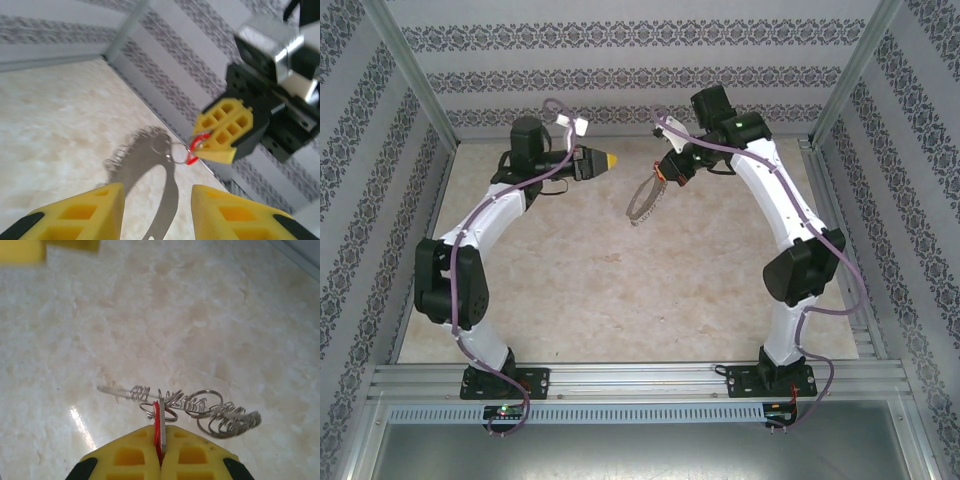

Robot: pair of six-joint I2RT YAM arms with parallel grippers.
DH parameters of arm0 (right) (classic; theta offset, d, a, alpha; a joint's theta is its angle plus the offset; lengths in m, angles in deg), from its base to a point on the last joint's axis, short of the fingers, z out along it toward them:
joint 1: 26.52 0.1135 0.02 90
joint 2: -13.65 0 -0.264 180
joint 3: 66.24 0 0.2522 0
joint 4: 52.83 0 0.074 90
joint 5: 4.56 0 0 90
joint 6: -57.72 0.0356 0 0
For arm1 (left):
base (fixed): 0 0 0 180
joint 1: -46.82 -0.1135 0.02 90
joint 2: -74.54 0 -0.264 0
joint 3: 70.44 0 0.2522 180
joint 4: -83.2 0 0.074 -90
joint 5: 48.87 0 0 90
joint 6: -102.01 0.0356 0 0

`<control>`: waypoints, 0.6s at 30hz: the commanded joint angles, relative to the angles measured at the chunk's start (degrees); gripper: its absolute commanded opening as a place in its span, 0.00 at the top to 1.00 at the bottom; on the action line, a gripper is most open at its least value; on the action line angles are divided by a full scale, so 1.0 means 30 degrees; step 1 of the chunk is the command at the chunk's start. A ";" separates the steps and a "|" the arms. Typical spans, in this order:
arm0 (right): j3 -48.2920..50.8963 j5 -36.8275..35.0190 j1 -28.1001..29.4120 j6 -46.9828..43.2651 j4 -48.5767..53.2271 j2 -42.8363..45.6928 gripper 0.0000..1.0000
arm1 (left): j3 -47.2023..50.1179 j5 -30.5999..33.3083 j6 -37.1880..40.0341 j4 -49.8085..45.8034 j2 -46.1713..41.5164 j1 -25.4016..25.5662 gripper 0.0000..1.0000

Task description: Put the keys on the keyring

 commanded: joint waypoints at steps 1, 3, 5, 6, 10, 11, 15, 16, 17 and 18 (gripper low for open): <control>-0.1552 -0.0077 0.0238 0.0267 0.0300 -0.1050 1.00 | 0.0926 0.2818 -0.2697 0.3462 -0.1424 -0.0952 0.59; -0.2455 0.0219 0.0306 0.0611 0.0218 -0.1857 1.00 | 0.1188 0.3222 -0.2954 0.3448 -0.1658 -0.1298 0.59; -0.3561 0.0424 0.0391 0.0930 -0.0018 -0.2781 1.00 | 0.1182 0.3236 -0.2913 0.3122 -0.1821 -0.1440 0.59; -0.4080 0.0449 0.0434 0.1089 -0.0030 -0.3252 1.00 | 0.1192 0.3296 -0.2879 0.2996 -0.1933 -0.1485 0.59; -0.7365 0.0323 0.0337 0.1456 0.0280 -0.5708 1.00 | 0.1201 0.3505 -0.2648 0.2508 -0.2412 -0.1659 0.58; -0.8157 0.0330 0.0290 0.1617 0.0352 -0.6335 1.00 | 0.1145 0.3498 -0.2646 0.2445 -0.2512 -0.1714 0.58; -0.9614 0.0719 0.0114 0.2279 -0.0058 -0.7721 1.00 | 0.0980 0.3532 -0.2581 0.2015 -0.2759 -0.1831 0.58; -0.9566 0.0887 0.0101 0.2491 -0.0314 -0.7855 1.00 | 0.0966 0.3582 -0.2610 0.1944 -0.2796 -0.1835 0.58; -0.9293 0.1044 0.0143 0.2727 -0.0544 -0.7933 1.00 | 0.0961 0.3642 -0.2619 0.1912 -0.2851 -0.1835 0.58; -0.8939 0.1118 0.0182 0.2927 -0.0793 -0.7934 1.00 | 0.0980 0.3681 -0.2641 0.1880 -0.2882 -0.1835 0.58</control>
